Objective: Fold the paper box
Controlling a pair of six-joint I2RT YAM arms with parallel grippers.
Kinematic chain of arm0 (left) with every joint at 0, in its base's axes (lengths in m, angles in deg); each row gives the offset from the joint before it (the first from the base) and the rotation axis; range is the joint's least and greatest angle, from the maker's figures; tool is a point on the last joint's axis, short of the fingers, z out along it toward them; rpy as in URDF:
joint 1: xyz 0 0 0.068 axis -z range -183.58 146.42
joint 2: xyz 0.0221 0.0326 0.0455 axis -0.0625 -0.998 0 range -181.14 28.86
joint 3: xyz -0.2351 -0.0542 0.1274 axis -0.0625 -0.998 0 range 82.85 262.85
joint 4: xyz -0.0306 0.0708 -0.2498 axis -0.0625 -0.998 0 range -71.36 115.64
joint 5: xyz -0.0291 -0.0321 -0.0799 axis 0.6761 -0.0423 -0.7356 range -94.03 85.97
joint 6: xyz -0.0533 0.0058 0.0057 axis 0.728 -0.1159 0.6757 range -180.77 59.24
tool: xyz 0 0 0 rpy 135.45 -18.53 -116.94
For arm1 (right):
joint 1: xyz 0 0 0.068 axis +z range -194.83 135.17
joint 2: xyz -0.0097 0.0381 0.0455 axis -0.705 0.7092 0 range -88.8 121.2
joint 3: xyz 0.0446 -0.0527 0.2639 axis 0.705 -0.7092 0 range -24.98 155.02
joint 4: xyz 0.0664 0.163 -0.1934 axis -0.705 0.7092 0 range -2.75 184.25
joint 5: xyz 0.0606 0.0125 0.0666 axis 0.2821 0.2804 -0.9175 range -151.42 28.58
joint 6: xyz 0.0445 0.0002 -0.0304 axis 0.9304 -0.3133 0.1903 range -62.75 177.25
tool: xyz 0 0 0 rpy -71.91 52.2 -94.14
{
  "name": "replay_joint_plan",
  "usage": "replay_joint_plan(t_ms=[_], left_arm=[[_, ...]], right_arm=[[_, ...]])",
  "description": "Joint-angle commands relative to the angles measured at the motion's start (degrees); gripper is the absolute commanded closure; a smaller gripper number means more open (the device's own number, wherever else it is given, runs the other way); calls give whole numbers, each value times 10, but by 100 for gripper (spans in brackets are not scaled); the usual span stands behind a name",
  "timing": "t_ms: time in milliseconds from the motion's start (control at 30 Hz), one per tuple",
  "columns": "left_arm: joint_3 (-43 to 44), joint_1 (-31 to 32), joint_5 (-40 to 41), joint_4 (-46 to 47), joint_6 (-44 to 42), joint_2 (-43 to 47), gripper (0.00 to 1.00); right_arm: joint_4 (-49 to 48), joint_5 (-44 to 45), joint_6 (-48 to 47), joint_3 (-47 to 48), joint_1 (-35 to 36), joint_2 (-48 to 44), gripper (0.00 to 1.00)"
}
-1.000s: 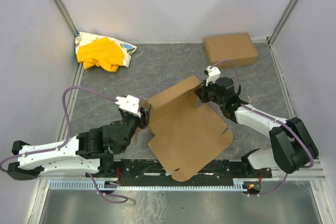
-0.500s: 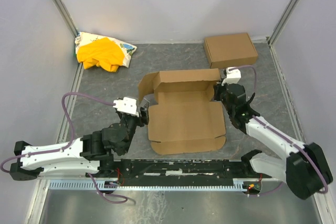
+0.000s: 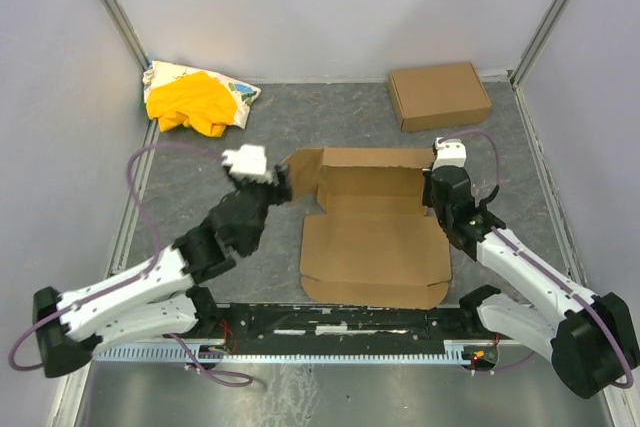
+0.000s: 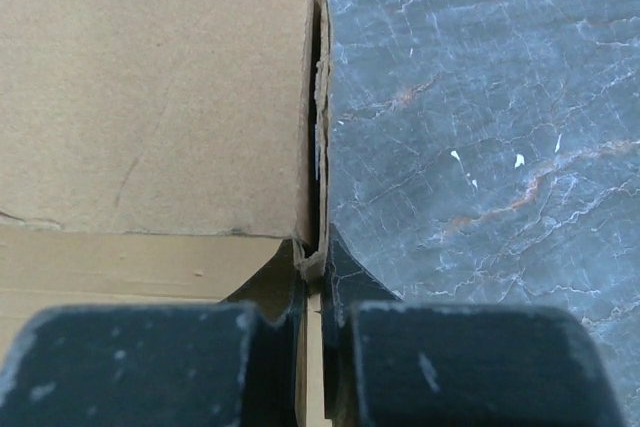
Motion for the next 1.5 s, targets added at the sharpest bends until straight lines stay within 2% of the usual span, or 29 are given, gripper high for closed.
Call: replay_joint_plan(t_ms=[0, 100, 167, 200, 300, 467, 567, 667, 833, 967, 1200, 1300, 1467], left_arm=[[173, -73, -203, -19, 42, -181, 25], [268, -176, -280, -63, 61, -250, 24], [263, -279, -356, -38, 107, -243, 24], [238, -324, -393, -12, 121, -227, 24], [122, -418, -404, 67, 136, -152, 22], [-88, -457, -402, 187, 172, -45, 20], [-162, -462, -452, 226, 211, -39, 20], [-212, -461, -517, 337, 246, -83, 21], [-210, -460, -533, 406, 233, -178, 22], [-225, -457, -543, 493, 222, -216, 22], [-239, -436, -608, 617, 215, -284, 22], [-245, -406, -612, 621, 195, -284, 23], [-254, -333, -576, 548, 121, -235, 22]], right_arm=[[-2, -15, 4, 44, 0, 21, 98], [-6, -37, -1, 57, -1, 51, 98], [-14, -56, -3, 66, -4, 78, 98], [-19, -67, -3, 69, -6, 88, 98], [-24, -95, 4, 86, -17, 117, 98], [-30, -117, 17, 89, -34, 132, 98], [-30, -120, 15, 83, -41, 114, 98], [-18, -134, 13, 88, -47, 102, 98], [4, -158, 8, 102, -52, 92, 98], [7, -170, 6, 103, -54, 90, 98], [6, -182, 6, 102, -57, 101, 98], [11, -180, 7, 103, -57, 102, 98], [11, -182, 10, 105, -57, 105, 98]])
